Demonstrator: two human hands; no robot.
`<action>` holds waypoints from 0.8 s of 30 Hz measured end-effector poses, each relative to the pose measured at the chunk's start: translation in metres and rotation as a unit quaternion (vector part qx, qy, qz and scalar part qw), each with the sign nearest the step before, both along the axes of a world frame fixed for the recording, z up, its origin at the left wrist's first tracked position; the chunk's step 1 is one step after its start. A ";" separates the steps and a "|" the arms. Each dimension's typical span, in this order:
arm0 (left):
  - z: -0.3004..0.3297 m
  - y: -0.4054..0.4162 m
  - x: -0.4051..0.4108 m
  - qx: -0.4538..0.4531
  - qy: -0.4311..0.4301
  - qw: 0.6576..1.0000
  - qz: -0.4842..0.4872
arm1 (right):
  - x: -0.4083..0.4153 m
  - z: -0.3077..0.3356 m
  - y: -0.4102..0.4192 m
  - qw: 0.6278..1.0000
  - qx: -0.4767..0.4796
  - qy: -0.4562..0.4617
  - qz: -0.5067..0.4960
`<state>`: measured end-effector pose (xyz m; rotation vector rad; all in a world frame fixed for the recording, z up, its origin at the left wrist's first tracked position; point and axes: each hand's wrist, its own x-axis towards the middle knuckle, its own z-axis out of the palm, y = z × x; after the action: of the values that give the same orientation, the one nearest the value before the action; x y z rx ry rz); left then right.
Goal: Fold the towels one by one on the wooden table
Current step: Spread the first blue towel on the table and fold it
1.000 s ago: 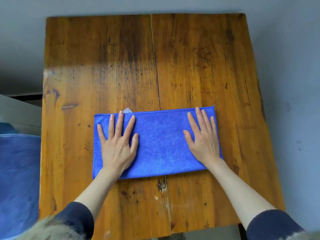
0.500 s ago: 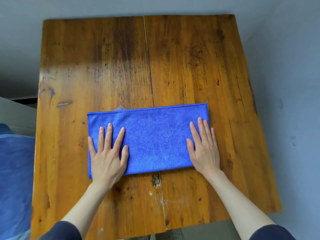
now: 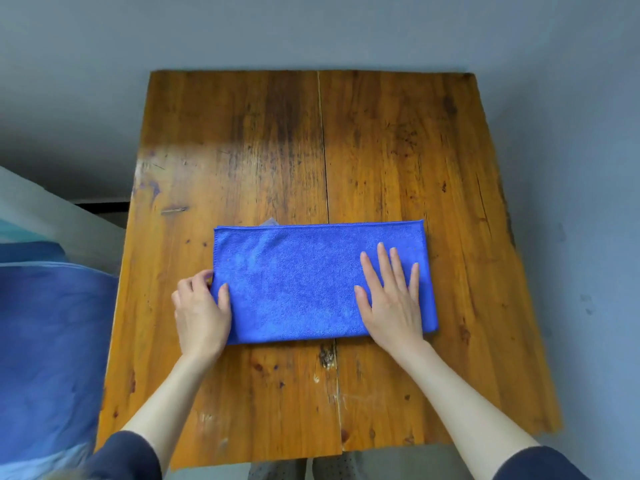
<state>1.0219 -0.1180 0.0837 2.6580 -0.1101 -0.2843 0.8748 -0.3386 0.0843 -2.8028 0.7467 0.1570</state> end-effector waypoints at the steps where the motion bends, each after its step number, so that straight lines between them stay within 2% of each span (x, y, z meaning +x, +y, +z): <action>1: 0.000 0.001 0.002 0.000 0.021 1.000 0.004 | 0.005 0.002 0.010 1.000 0.003 0.003 0.024; 7: 0.002 -0.008 0.021 -0.026 0.136 0.985 0.106 | 0.034 -0.003 0.055 0.992 0.004 0.061 0.107; 11: 0.006 -0.012 0.031 -0.021 0.178 0.978 0.105 | 0.036 -0.015 0.057 0.990 -0.006 0.100 0.097; 14: 0.009 -0.010 0.034 -0.008 0.187 0.978 0.096 | 0.036 -0.015 0.057 0.989 -0.003 0.110 0.099; 17: 0.010 -0.005 0.030 -0.013 0.153 0.986 0.067 | 0.038 -0.015 0.058 0.989 -0.003 0.109 0.095; 21: 0.015 0.003 0.040 -0.090 0.172 0.978 0.077 | 0.046 -0.012 0.059 0.989 -0.002 0.115 0.091; 24: 0.023 0.012 0.055 -0.187 0.257 0.941 0.118 | 0.054 -0.011 0.062 0.989 0.006 0.119 0.084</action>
<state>1.0770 -0.1064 0.1071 2.1162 0.2922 -0.7805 0.9287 -0.2770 0.0731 -2.8646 0.5537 0.5319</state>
